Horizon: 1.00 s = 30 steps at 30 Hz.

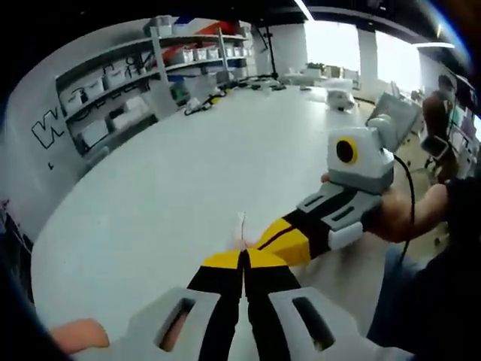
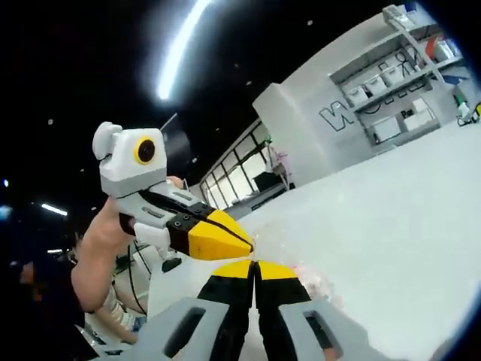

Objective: Open the resealable bag by pulling the two sides of the seal apart until the entire bag opening is separated and visibly accessible.

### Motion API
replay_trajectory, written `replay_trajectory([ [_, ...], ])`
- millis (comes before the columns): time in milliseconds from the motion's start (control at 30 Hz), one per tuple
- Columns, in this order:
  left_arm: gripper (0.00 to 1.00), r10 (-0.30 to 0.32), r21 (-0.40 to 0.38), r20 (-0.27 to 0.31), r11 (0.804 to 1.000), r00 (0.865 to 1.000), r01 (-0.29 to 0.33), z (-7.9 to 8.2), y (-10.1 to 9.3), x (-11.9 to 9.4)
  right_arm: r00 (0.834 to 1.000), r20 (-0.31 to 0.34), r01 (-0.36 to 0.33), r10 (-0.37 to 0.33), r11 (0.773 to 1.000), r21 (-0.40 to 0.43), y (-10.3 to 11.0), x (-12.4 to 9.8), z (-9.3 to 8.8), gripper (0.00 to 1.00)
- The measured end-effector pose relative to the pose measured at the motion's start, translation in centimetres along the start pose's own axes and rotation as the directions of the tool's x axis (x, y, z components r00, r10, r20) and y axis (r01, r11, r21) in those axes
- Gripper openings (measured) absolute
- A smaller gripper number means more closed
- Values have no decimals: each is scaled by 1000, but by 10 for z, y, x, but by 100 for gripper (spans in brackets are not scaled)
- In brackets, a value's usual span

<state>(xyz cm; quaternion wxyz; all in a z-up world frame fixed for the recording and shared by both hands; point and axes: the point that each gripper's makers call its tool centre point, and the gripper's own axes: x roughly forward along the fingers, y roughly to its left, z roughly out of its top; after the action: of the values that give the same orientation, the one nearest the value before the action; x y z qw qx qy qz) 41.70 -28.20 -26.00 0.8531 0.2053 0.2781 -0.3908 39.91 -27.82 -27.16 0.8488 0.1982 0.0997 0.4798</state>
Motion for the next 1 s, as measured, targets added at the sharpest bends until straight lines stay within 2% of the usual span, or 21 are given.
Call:
replay_trajectory([
  [500, 0, -13, -5, 3, 1000, 1000, 13, -1, -3, 0, 1000, 23, -13, 14, 999, -50, 1, 0, 4, 0],
  [600, 1, -34, -24, 10, 999, 999, 34, 0, -4, -1, 999, 24, -25, 26, 999, -42, 2, 0, 4, 0],
  [800, 0, -58, -46, 14, 997, 998, 59, 0, -7, -1, 999, 12, -35, 36, 996, -77, 4, 0, 2, 0],
  [1000, 0, -62, -55, 22, 997, 998, 63, 1, -5, -3, 1000, 11, -20, 20, 1000, -23, 5, -1, 4, 0],
])
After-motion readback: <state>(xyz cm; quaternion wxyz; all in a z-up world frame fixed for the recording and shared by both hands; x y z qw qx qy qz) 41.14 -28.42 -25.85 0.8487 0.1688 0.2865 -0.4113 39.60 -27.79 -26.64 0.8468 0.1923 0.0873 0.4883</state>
